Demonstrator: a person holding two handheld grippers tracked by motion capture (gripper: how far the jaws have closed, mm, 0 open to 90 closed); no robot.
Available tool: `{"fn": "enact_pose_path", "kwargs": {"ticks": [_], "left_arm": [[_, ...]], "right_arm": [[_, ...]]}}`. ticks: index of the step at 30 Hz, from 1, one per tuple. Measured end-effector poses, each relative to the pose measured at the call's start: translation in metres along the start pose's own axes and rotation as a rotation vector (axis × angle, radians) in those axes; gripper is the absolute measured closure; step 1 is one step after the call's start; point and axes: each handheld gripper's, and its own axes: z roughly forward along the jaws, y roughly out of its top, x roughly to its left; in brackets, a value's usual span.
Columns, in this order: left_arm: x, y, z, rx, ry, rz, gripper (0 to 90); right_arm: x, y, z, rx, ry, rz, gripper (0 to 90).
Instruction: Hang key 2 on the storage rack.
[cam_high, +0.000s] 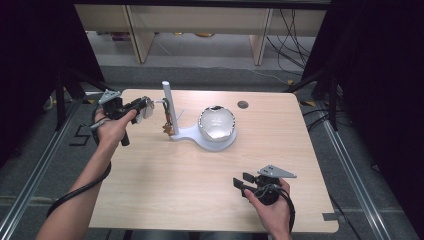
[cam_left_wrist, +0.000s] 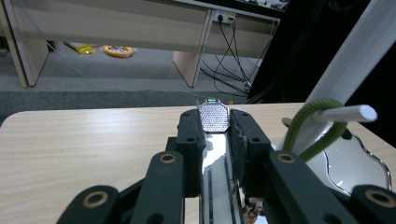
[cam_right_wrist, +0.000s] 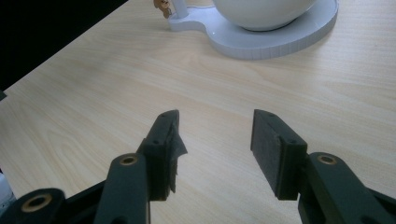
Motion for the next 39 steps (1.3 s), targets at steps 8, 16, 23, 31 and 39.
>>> {"fn": "enact_pose_path", "kwargs": {"ticks": [8, 16, 23, 31, 39], "left_arm": [[-0.006, 0.006, 0.013, -0.035, -0.002, -0.005, 74.3], [-0.009, 0.011, 0.024, -0.056, 0.006, -0.011, 74.3], [-0.011, 0.012, 0.027, -0.075, 0.002, -0.009, 74.2], [-0.012, 0.012, 0.032, -0.103, 0.0, -0.01, 74.2], [-0.017, 0.015, 0.032, -0.113, -0.017, -0.008, 74.2]], "right_arm": [[0.0, 0.001, 0.0, -0.004, 0.004, -0.002, 52.6], [-0.001, 0.0, 0.001, -0.002, 0.008, -0.003, 52.7], [-0.004, 0.001, 0.001, -0.011, 0.013, -0.03, 52.8], [-0.004, 0.001, 0.001, -0.022, 0.006, -0.04, 52.8], [-0.003, 0.0, 0.003, -0.005, 0.005, -0.031, 52.8]]}}
